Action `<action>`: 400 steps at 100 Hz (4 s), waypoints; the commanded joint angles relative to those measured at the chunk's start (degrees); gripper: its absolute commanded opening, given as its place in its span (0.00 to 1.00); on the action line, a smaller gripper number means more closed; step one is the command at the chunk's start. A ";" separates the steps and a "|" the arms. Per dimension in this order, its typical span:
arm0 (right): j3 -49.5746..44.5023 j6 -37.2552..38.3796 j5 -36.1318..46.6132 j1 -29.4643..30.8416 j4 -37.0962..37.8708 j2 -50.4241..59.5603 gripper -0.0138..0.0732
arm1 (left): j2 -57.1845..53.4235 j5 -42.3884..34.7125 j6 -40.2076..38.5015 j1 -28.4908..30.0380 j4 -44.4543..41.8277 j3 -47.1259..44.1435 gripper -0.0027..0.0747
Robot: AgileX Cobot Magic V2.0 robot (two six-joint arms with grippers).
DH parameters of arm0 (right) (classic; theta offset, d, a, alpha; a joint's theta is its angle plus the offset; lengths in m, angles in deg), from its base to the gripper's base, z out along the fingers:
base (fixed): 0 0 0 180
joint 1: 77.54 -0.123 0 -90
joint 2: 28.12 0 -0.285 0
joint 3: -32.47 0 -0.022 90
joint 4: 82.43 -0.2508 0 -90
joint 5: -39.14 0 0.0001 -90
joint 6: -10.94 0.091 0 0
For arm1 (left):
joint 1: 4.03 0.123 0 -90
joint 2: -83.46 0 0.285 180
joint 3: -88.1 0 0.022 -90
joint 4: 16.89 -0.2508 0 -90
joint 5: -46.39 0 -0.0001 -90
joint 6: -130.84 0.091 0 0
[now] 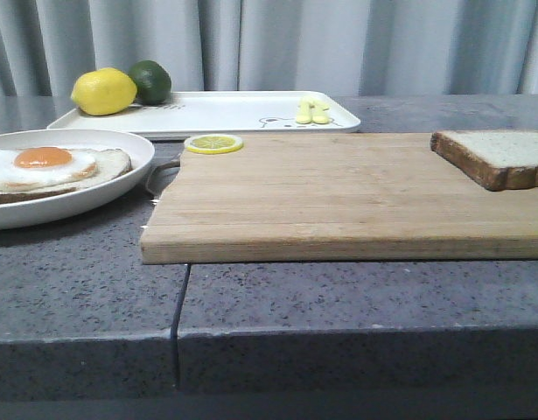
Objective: Place bread and move sandwich to tray
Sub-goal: 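Lower the right gripper and grasp the bread slice by its edge, then lift the bread slice and carry it toward the egg toast plate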
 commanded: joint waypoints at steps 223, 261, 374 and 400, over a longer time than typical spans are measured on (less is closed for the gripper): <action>4.77 6.23 -17.40 -0.24 -7.06 10.49 0.03 | 0.70 -3.35 -0.42 -0.03 1.69 1.90 0.73; 7.90 8.23 -5.07 -19.91 -20.35 16.54 0.03 | 0.70 -3.35 -0.42 -0.03 1.69 1.90 0.73; 39.61 18.28 16.48 -65.09 -21.43 -20.26 0.03 | 0.70 -3.35 -0.42 -0.03 1.69 1.90 0.73; 39.61 18.70 16.73 -66.01 -21.43 -23.73 0.03 | 0.70 -3.35 -0.42 -0.03 1.69 1.90 0.73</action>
